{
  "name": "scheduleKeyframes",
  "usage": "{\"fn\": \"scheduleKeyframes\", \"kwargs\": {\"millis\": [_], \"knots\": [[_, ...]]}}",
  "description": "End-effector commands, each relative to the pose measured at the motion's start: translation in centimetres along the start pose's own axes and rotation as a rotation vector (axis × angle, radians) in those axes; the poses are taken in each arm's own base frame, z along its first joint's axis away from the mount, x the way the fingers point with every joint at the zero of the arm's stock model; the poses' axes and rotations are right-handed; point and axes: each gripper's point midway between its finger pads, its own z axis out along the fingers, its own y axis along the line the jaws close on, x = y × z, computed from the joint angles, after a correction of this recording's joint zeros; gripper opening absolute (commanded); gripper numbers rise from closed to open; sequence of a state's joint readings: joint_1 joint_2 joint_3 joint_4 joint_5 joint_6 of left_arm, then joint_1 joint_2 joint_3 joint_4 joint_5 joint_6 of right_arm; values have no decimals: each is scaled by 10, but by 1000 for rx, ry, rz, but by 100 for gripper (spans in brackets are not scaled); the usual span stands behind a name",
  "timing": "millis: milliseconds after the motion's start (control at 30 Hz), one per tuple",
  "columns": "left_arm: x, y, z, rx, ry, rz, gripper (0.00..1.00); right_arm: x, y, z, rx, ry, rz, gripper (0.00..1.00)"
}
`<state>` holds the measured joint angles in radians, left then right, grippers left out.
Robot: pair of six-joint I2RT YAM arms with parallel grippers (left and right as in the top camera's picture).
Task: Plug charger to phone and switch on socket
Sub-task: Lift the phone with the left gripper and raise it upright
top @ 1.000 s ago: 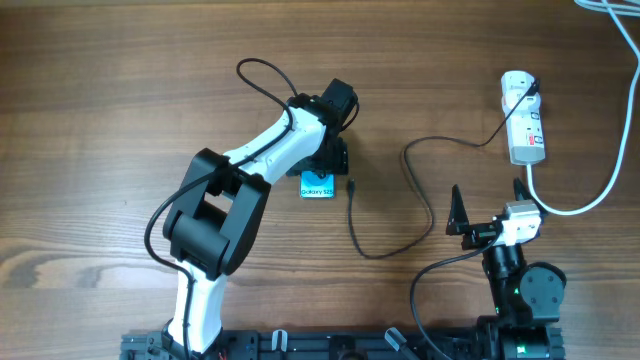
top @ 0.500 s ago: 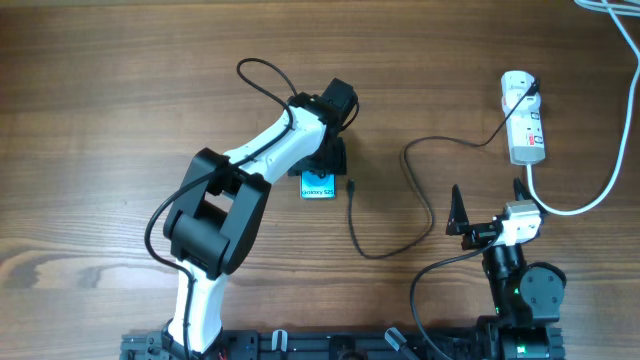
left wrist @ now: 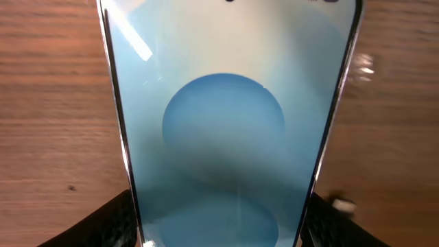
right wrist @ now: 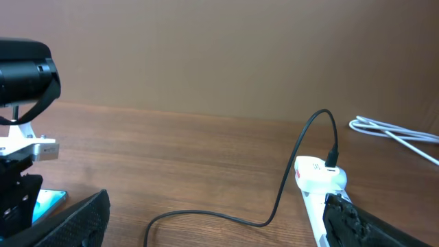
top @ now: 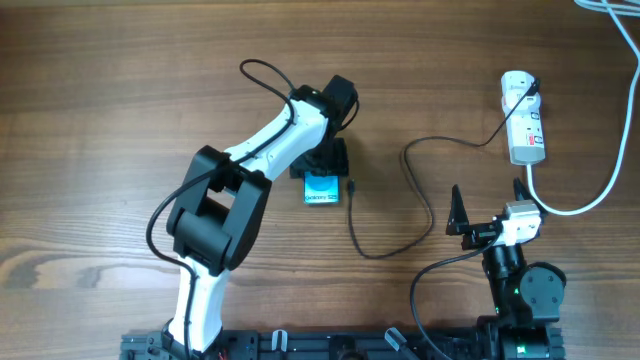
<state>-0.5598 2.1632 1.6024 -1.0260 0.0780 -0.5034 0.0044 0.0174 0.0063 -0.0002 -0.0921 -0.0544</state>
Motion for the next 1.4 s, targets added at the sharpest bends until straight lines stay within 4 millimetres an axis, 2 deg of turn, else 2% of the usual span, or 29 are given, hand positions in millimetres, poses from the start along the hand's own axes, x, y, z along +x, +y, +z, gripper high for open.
{"fn": "scheduleKeyframes", "kwargs": {"millis": [0,167,467,633,767,867,1367], "knots": [[-3,-24,-49,212,-11,-18,65,-1,-1,0,10,-7,3,100],[7,-42,-92,448,48,-29,67,-1,-1,0,10,-7,3,100],[29,-69,-185,953,214,-13,67,-2,-1,0,10,-8,3,100],[37,-72,-230,1213,335,3,66,-2,-1,0,10,-8,4,100],[39,-68,-255,1343,396,9,66,-1,-1,0,10,-7,3,100],[36,-63,-262,1377,428,-24,67,-1,-1,0,10,-7,3,100],[3,-21,-266,1384,436,-246,66,-1,-1,0,10,-7,3,100]]}}
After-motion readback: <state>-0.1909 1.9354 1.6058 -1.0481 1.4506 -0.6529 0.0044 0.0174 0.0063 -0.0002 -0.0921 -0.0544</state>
